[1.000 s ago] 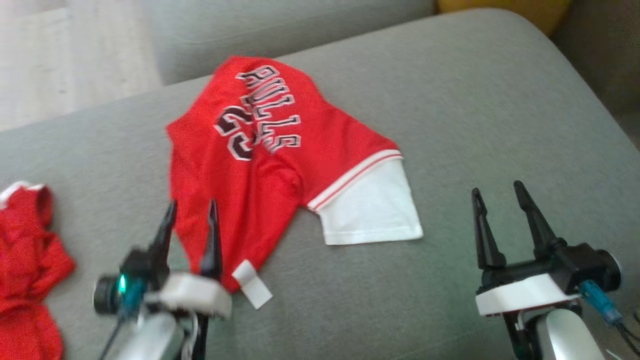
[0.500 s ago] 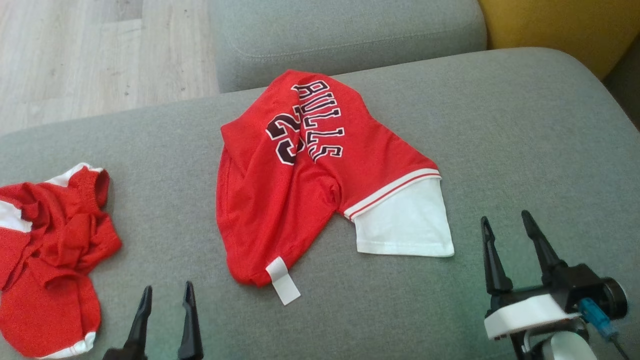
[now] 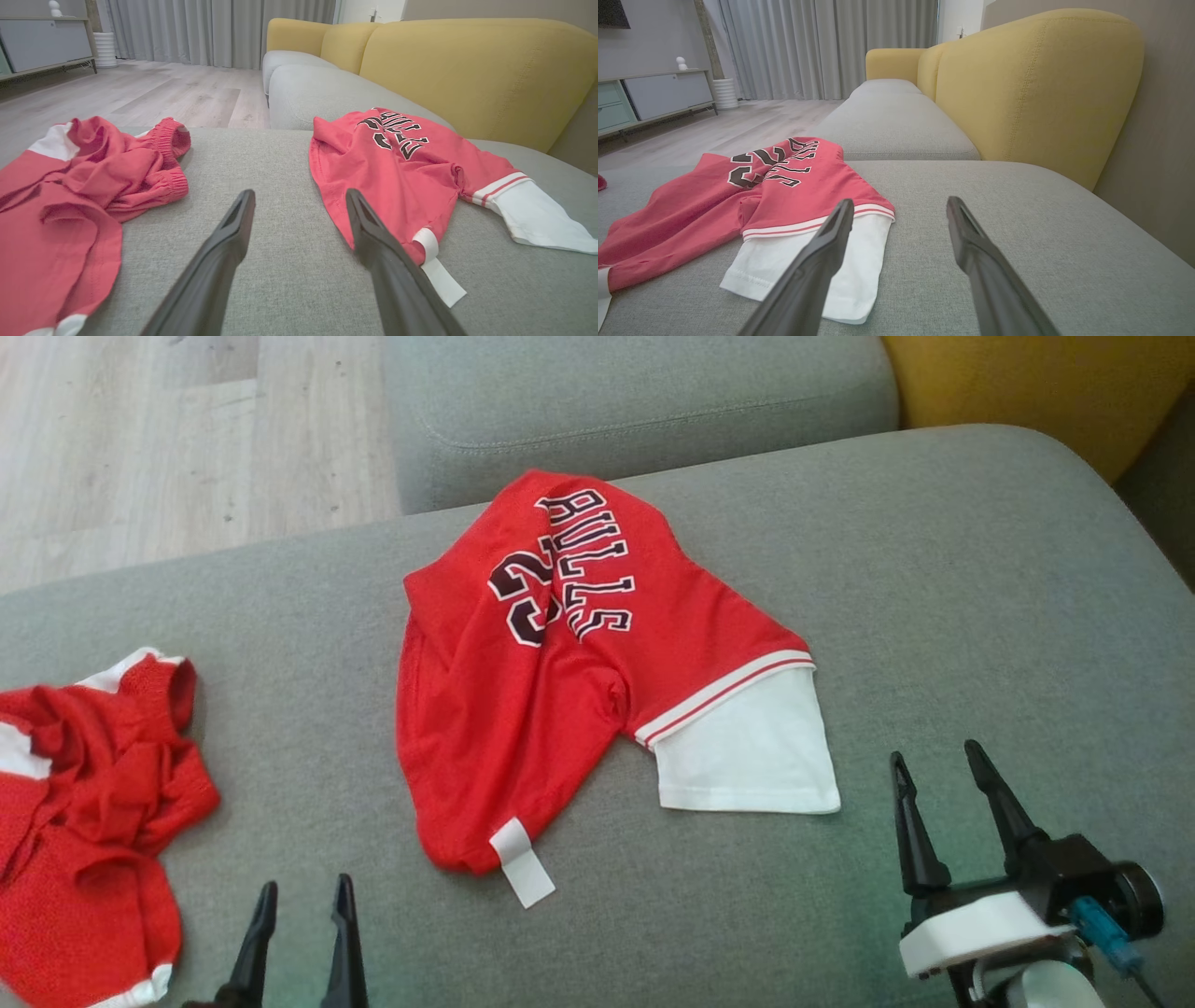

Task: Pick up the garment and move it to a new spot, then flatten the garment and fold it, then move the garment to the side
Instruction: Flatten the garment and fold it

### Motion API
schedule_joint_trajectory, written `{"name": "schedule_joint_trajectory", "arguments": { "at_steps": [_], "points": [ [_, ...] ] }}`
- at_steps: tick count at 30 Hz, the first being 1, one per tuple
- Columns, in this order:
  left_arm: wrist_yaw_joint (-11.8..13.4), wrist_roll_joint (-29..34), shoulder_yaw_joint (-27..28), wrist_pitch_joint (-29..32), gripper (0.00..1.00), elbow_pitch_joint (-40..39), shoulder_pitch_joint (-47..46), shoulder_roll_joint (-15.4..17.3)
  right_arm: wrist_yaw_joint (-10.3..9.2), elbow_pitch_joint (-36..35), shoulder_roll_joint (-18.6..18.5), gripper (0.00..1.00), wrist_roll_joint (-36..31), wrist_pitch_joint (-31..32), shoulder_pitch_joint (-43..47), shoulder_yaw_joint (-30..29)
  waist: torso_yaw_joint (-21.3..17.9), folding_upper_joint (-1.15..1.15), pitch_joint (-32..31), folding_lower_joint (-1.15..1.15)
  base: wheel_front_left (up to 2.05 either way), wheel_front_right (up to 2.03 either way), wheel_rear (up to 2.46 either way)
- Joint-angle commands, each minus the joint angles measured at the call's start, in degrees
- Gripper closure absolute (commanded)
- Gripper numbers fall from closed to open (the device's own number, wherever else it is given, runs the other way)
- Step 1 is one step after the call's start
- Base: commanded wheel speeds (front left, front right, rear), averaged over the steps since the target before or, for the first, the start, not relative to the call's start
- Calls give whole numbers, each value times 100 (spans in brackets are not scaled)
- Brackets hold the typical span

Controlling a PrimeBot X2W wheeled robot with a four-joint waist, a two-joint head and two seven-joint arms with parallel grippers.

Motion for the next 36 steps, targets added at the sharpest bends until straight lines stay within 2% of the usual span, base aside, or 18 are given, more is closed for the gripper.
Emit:
{"name": "schedule_joint_trajectory", "arguments": {
  "at_steps": [1, 11, 18, 23, 30, 36],
  "points": [
    [-81, 83, 294, -71, 0, -128, -208, -62, 44, -165, -20, 0, 0, -62, -141, 163, -37, 0, 10, 0, 0, 0, 0],
    [-342, 278, 470, -71, 0, -64, -273, -163, 44, -215, -19, 0, 82, -62, -190, 259, -188, 0, 48, 0, 0, 0, 0],
    [-383, 382, 179, -71, 0, 152, -393, -178, 44, -132, -31, 0, 72, -62, -435, 454, -191, 0, 151, 0, 0, 0, 0],
    [-417, 353, -266, 720, 0, 406, -812, -181, 44, 393, -27, 0, 164, 724, -861, 551, -166, 0, 447, 0, 0, 0, 0],
    [-450, 202, -469, 1573, 0, 460, -1275, -177, 44, 977, -21, 0, 201, 1855, -1382, 724, -161, 0, 833, 0, 0, 0, 0],
    [-507, 101, -567, 1779, 0, 519, -1479, -130, 44, 1133, -19, 0, 375, 2048, -1648, 917, -126, 0, 1060, 0, 0, 0, 0]
  ]
}}
